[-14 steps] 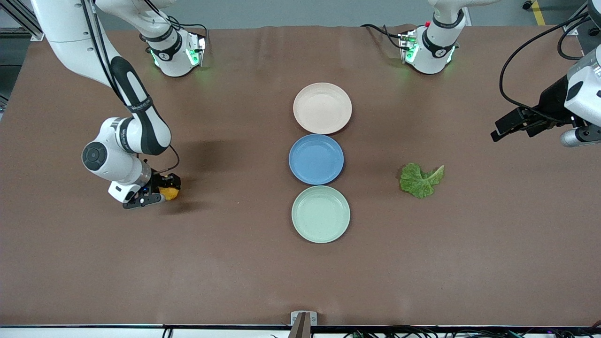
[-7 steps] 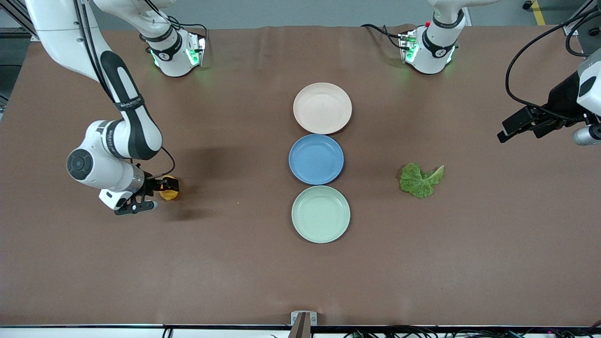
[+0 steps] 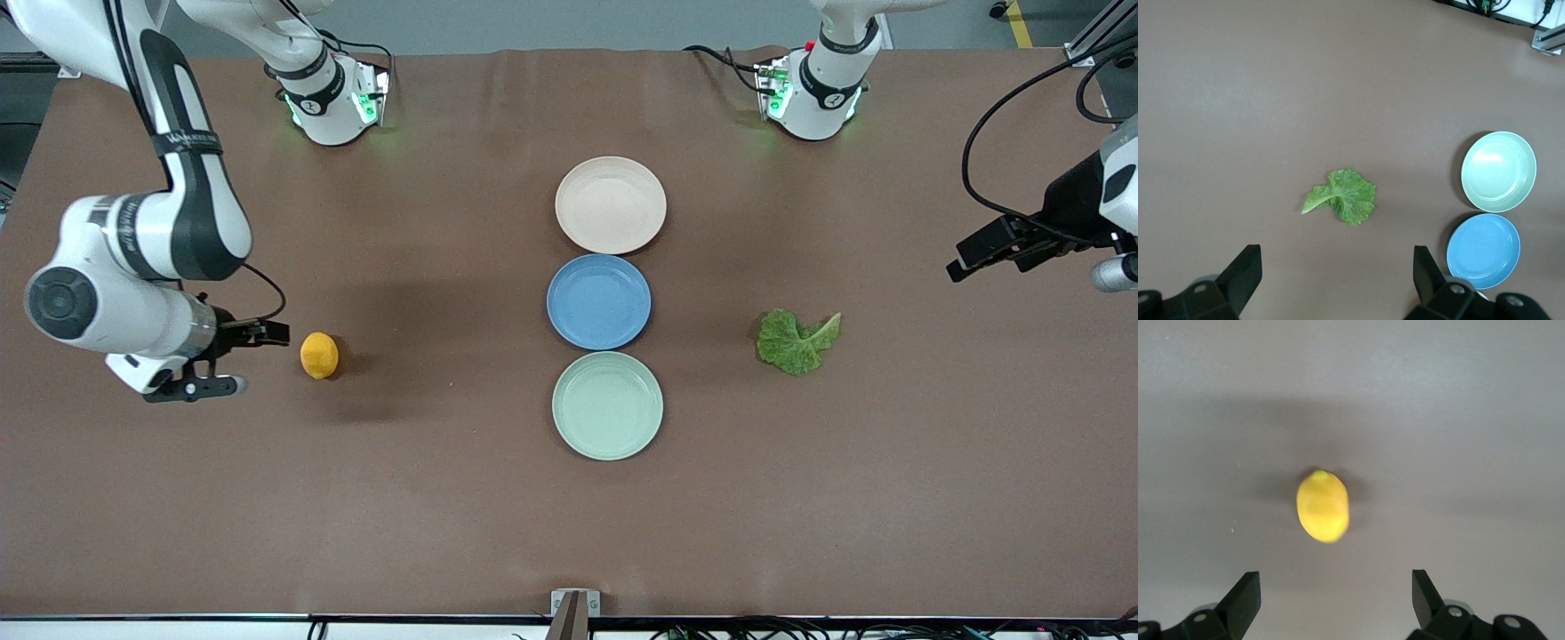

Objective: Pick lemon and lettuce from plates

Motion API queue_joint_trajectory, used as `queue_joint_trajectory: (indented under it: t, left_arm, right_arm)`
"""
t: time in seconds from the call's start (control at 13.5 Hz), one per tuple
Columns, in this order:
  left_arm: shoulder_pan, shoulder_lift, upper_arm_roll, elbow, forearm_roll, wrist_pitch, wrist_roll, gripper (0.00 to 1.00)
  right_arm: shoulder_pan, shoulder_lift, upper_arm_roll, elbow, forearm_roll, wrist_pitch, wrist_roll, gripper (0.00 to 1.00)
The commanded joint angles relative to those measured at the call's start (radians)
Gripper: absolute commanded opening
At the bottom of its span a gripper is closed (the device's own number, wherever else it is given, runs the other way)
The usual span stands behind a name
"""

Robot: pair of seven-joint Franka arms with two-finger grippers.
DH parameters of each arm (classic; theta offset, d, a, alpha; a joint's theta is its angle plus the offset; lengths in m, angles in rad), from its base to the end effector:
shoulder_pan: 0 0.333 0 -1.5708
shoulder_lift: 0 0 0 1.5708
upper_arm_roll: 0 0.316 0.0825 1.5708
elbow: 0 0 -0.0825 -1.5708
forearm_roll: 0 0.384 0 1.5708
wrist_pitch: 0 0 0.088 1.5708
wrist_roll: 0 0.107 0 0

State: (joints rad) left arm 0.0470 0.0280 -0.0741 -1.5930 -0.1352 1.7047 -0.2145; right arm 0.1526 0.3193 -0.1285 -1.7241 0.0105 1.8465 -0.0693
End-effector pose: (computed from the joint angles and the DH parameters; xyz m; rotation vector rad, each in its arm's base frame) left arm 0.5751 -0.0277 0.6114 2.9792 0.2989 0.0998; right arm 0.6218 0.0219 0.3851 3.0970 0.1427 -0.3031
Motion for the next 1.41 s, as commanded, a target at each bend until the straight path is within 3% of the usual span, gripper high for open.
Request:
queue_joint_trajectory:
  t: [0.0, 0.15, 0.37, 0.67, 0.81, 1.19, 1.33]
  left_arm:
    - [-0.048, 0.015, 0.042, 0.038, 0.022, -0.027, 0.007, 1.0]
    - [-0.085, 0.015, 0.083, 0.036, 0.023, -0.027, 0.007, 1.0]
    - [-0.081, 0.012, 0.085, 0.038, 0.023, -0.027, 0.007, 1.0]
    - [-0.084, 0.012, 0.082, 0.054, 0.023, -0.025, 0.009, 1.0]
    - [-0.084, 0.007, 0.077, 0.054, 0.023, -0.025, 0.007, 1.0]
    - [-0.079, -0.013, 0.077, 0.054, 0.025, -0.027, 0.012, 1.0]
    - [-0.087, -0.016, 0.07, 0.054, 0.095, -0.068, 0.017, 1.0]
  right_arm:
    - [-0.018, -0.014, -0.01, 0.122, -0.052, -0.143, 0.011, 1.0]
    - [-0.048, -0.013, -0.008, 0.193, -0.06, -0.203, -0.027, 1.0]
    - [-0.073, -0.002, -0.006, 0.3, -0.052, -0.217, -0.044, 1.0]
    - [-0.067, -0.002, -0.006, 0.327, -0.053, -0.227, -0.038, 1.0]
    - [-0.067, -0.008, -0.002, 0.334, -0.035, -0.34, -0.032, 1.0]
    - [-0.074, -0.052, -0.006, 0.319, -0.001, -0.382, -0.029, 1.0]
    - [-0.07, -0.054, -0.005, 0.319, -0.001, -0.385, -0.005, 1.0]
